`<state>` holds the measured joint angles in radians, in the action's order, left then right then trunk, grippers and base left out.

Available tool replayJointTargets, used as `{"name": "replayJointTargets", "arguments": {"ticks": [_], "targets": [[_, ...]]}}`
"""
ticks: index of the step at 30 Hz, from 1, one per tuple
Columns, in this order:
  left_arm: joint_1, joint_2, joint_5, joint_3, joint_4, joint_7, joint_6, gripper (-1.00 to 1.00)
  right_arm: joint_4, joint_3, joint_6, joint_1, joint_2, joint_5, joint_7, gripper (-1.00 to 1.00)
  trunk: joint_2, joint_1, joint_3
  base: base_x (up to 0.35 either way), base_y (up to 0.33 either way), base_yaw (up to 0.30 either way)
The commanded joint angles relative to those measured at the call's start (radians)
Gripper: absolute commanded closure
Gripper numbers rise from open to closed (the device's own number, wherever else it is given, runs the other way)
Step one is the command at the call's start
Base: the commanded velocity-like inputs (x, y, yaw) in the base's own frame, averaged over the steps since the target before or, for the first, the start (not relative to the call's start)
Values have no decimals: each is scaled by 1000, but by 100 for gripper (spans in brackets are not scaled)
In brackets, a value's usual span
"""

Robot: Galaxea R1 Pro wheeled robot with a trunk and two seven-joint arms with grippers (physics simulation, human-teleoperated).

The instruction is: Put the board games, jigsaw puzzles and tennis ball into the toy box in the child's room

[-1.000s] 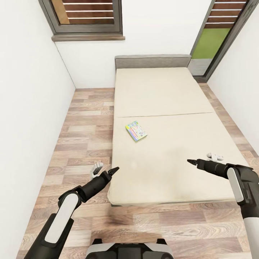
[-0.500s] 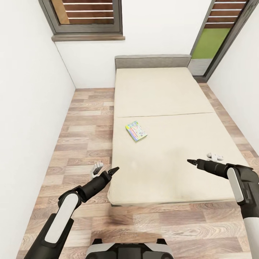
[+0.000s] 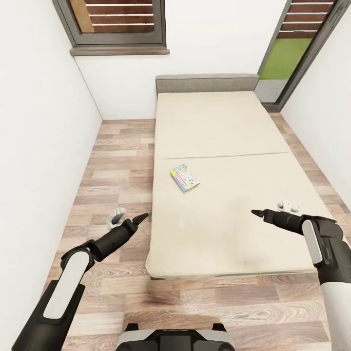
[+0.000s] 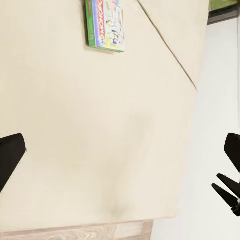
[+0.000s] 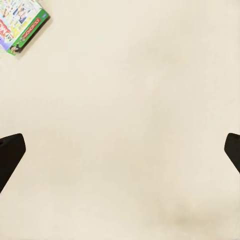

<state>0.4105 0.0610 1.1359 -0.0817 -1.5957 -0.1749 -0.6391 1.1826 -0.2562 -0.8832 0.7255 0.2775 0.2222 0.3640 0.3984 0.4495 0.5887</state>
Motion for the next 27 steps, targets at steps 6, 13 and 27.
{"name": "replayJointTargets", "arguments": {"ticks": [6,13,27], "targets": [[3,4,11,22,-6,-9,-3,-100,0,-1,-4,4,-3,-2,3,-100,2,1,1,0,0,0],[5,6,11,26,-8,-9,-5,-100,0,1,-4,7,-8,-3,1,-100,2,1,1,0,0,0],[5,14,10,28,-9,-8,-5,-100,1,4,-3,9,-38,-3,-2,-100,2,1,1,122,0,0]]}}
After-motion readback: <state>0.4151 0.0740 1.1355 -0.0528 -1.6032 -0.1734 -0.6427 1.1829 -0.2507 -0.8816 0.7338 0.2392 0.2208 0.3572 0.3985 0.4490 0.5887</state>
